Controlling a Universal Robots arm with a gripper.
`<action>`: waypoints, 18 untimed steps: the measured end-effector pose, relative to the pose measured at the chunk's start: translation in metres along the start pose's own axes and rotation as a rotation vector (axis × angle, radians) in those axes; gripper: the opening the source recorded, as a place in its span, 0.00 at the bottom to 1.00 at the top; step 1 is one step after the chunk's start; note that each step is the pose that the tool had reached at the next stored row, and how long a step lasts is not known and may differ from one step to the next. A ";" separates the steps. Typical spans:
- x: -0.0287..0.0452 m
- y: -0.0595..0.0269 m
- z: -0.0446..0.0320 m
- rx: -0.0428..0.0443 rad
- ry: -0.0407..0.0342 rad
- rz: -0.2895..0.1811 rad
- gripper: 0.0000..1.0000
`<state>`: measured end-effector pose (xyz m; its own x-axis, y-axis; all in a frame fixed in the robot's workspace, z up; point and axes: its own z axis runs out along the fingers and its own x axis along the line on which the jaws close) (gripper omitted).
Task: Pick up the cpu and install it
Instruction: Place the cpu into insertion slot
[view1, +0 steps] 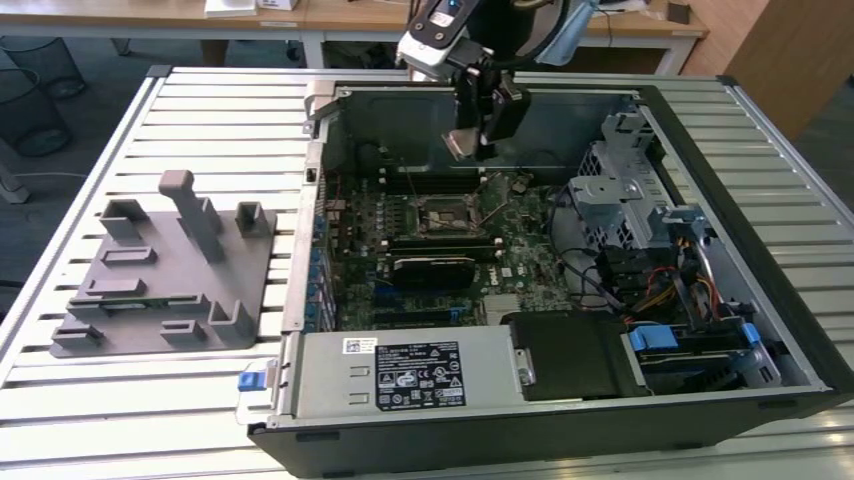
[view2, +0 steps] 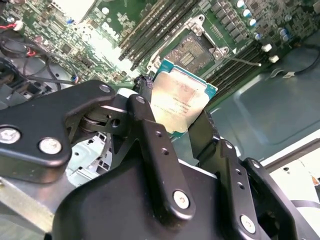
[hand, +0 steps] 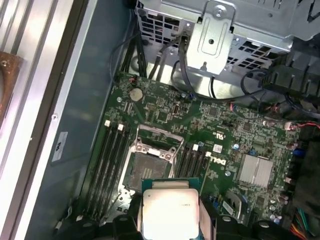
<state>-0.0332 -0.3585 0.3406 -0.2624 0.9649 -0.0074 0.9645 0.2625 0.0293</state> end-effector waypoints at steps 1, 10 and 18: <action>0.0011 0.0003 0.0007 0.0001 -0.0002 0.003 0.54; 0.0015 0.0001 0.0085 0.0013 -0.0048 0.155 0.54; 0.0071 0.0013 0.0142 0.0010 -0.0069 0.225 0.54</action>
<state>-0.0334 -0.3513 0.3265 -0.0404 0.9992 -0.0077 0.9987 0.0406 0.0299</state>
